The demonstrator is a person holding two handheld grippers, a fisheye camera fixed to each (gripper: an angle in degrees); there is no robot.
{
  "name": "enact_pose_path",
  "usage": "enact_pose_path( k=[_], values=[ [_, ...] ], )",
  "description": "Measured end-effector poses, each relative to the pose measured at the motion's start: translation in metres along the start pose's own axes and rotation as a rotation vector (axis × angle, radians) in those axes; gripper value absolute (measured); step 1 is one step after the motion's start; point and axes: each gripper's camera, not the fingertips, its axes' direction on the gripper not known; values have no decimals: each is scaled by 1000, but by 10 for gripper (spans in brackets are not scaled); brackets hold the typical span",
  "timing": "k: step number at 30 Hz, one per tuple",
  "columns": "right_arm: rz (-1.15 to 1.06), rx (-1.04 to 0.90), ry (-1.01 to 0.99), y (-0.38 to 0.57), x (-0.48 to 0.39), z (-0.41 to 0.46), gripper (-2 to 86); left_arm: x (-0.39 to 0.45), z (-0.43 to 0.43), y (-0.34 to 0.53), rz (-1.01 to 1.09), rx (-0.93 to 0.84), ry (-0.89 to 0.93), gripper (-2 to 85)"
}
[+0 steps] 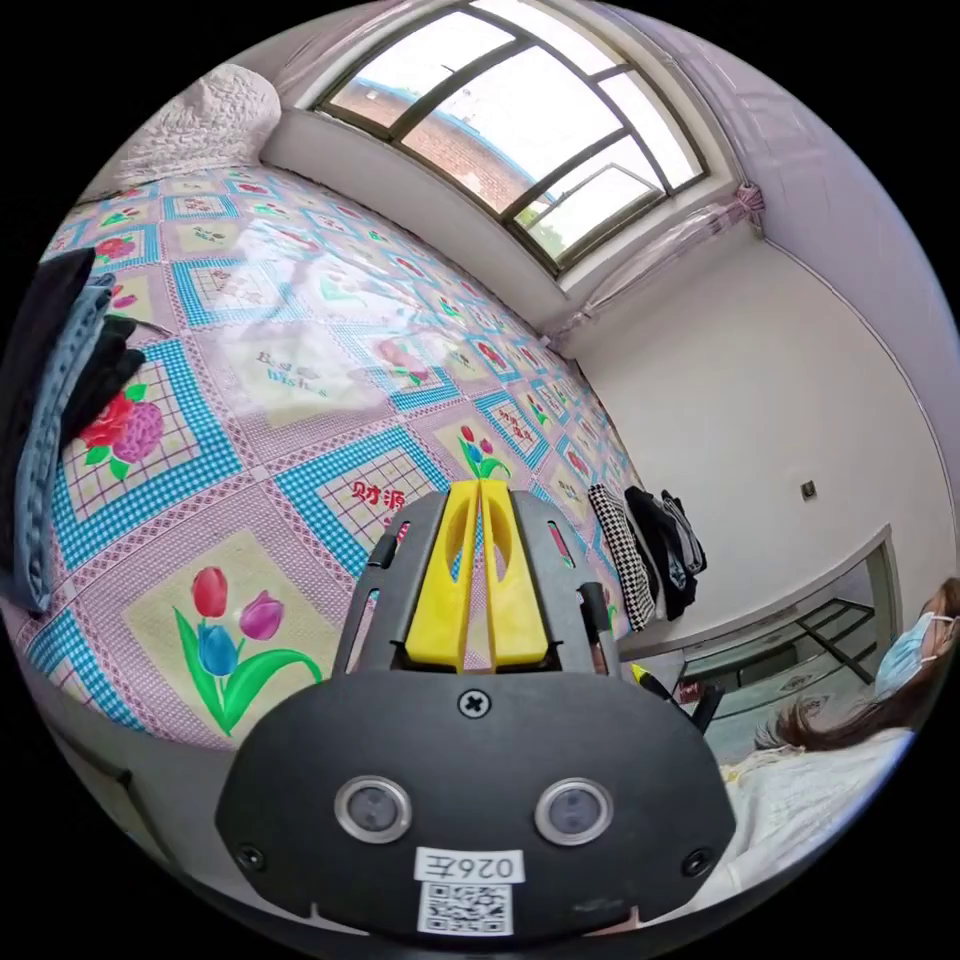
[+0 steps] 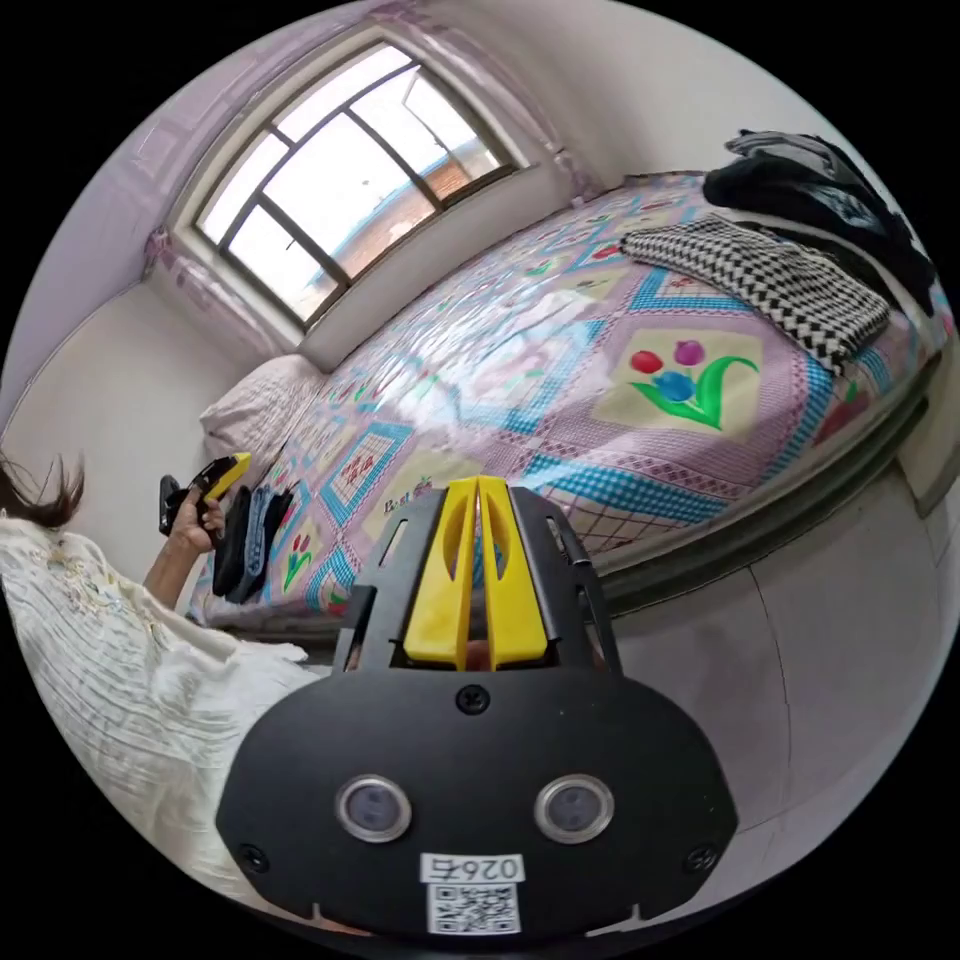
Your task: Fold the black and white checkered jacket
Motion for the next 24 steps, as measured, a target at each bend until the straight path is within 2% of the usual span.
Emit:
enact_pose_path(
  k=[4, 11, 14, 19, 24],
  values=[
    [124, 63, -18, 4, 7, -11, -9, -25, 25, -14, 10, -42, 58, -10],
    [172, 31, 70, 4, -4, -6, -9, -71, 79, -32, 60, -182, 207, -10],
    [224, 80, 83, 4, 1, -14, -9, -78, 104, -41, 110, -256, 234, -9],
    [323, 166, 169, 0, 26, -34, -9, -50, 167, -52, 219, -368, 303, -1],
    [345, 240, 263, -33, 79, -53, -9, 22, 274, -53, 315, -532, 438, 35]
  ],
)
